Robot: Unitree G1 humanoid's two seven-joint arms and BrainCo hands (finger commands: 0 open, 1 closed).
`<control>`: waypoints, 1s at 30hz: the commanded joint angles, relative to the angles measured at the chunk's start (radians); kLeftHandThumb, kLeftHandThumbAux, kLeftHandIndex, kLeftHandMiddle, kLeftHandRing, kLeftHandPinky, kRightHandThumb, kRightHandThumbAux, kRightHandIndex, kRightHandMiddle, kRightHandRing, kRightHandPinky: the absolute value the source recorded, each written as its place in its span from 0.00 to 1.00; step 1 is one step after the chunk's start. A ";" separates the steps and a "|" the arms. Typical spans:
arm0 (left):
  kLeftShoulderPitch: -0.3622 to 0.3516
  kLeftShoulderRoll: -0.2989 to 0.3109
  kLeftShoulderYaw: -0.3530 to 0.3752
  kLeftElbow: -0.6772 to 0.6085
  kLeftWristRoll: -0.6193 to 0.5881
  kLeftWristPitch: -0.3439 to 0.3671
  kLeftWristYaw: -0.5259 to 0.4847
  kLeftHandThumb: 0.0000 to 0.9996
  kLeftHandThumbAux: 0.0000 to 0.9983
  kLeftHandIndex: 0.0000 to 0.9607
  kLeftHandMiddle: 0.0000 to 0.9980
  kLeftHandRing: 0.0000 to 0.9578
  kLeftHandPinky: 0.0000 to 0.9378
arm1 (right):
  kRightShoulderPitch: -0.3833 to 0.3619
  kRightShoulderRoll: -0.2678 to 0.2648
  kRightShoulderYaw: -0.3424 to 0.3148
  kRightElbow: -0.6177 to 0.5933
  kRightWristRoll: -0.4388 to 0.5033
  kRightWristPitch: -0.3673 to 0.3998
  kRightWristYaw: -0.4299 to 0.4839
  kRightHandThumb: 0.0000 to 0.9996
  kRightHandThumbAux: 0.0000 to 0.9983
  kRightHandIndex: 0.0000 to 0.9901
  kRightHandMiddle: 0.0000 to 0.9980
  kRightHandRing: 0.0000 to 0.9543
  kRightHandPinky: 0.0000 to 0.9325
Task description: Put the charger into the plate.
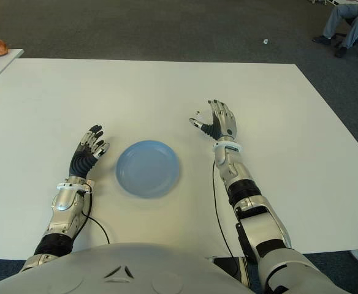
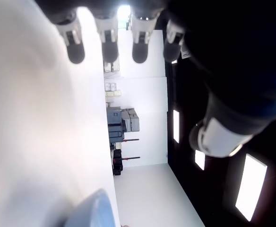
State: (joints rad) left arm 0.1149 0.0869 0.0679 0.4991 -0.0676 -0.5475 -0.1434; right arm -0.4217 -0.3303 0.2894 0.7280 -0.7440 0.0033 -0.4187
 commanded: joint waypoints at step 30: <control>0.106 -0.012 -0.019 0.017 0.000 0.071 -0.016 0.01 0.66 0.01 0.06 0.05 0.06 | -0.137 0.044 0.108 0.255 0.030 0.084 0.032 0.26 0.24 0.00 0.00 0.00 0.00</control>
State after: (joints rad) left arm 0.1478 0.0851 0.0592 0.4612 -0.0699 -0.5447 -0.1460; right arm -0.5536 -0.3000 0.3916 0.9599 -0.7278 0.0799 -0.3852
